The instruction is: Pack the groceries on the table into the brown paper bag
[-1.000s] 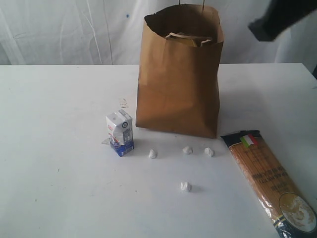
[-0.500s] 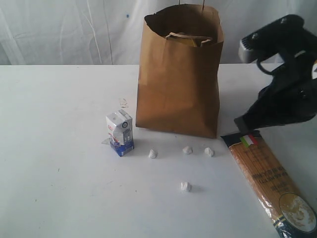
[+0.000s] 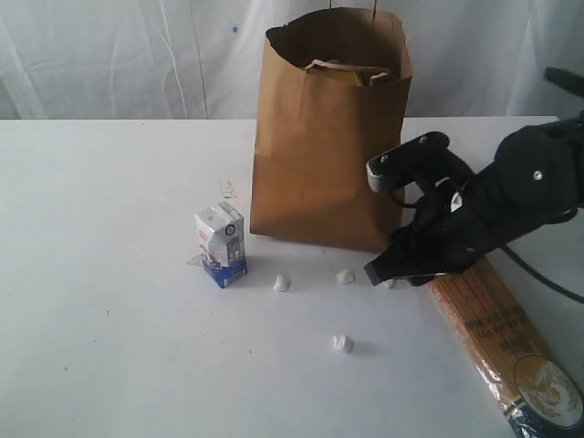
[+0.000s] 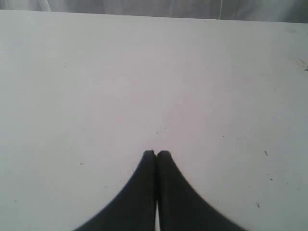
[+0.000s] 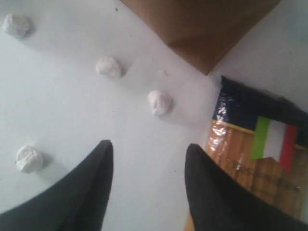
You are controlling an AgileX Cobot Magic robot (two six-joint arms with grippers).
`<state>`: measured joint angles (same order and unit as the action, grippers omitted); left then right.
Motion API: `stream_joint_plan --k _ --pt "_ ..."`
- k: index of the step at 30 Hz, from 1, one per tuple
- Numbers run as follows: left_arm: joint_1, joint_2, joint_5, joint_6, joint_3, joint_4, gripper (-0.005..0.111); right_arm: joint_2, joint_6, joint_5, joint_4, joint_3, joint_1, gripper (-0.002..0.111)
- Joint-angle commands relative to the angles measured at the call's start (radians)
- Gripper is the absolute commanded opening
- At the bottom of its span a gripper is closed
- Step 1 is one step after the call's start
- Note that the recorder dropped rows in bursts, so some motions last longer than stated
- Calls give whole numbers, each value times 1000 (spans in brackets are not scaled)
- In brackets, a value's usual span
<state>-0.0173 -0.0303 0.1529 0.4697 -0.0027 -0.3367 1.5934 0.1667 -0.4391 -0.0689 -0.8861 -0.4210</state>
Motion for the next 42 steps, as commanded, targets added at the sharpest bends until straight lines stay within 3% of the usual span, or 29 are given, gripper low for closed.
stream_joint_plan --k 1,12,23,27,30,42 --pt "-8 6 -5 1 3 -7 0 87 11 97 -37 2 3 45" --pt "-8 6 -5 1 3 -7 0 206 11 249 -35 2 3 44" --pt "-8 6 -5 1 3 -7 0 258 14 292 -32 2 3 27" --pt "-8 6 -5 1 3 -7 0 230 14 283 -32 2 3 12" --pt "-8 6 -5 1 3 -7 0 193 14 249 -32 2 3 0" --pt "-8 6 -5 1 3 -7 0 -76 -55 -225 -73 2 3 0"
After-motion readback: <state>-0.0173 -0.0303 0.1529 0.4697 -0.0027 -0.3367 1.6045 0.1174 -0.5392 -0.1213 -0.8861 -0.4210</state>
